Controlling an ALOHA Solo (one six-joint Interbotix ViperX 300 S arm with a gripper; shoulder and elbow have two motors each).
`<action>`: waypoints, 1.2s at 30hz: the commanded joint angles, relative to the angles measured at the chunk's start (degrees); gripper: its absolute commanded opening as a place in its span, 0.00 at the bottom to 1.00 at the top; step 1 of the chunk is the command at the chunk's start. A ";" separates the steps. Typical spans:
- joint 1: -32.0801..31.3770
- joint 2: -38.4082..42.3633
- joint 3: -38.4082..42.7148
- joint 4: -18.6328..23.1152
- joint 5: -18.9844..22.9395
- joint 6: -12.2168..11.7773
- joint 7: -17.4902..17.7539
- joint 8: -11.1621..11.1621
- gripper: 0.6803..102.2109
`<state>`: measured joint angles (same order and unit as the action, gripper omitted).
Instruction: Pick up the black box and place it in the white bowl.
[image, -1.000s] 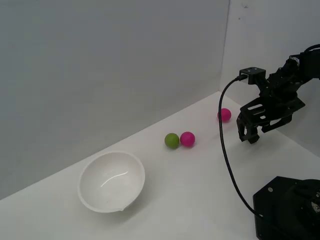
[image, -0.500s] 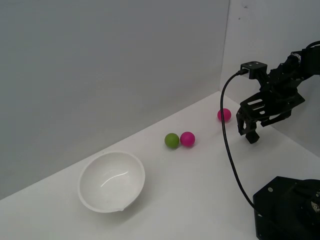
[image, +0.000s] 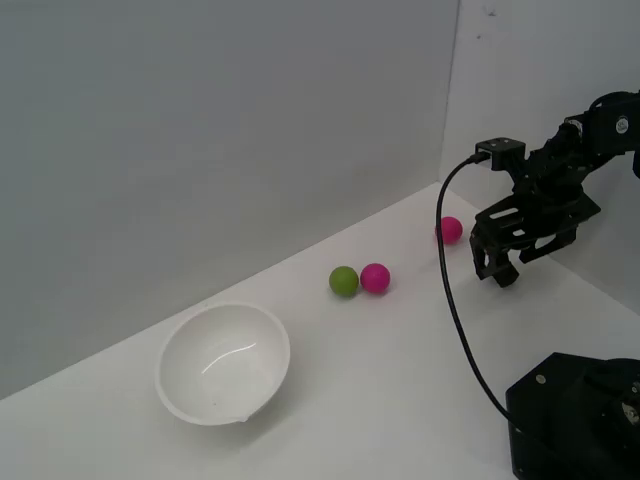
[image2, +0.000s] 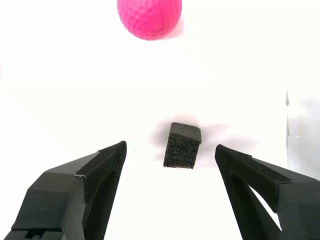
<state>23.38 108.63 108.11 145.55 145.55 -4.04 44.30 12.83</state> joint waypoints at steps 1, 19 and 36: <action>0.88 -0.18 0.26 -0.70 -0.88 0.09 0.53 0.26 0.98; 1.32 -3.78 -3.43 -0.70 -0.88 0.35 -0.97 1.14 0.63; 1.32 -3.25 -2.72 -0.79 -0.97 0.44 -0.88 1.14 0.02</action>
<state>23.91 104.24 103.71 145.46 145.46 -3.08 43.15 13.36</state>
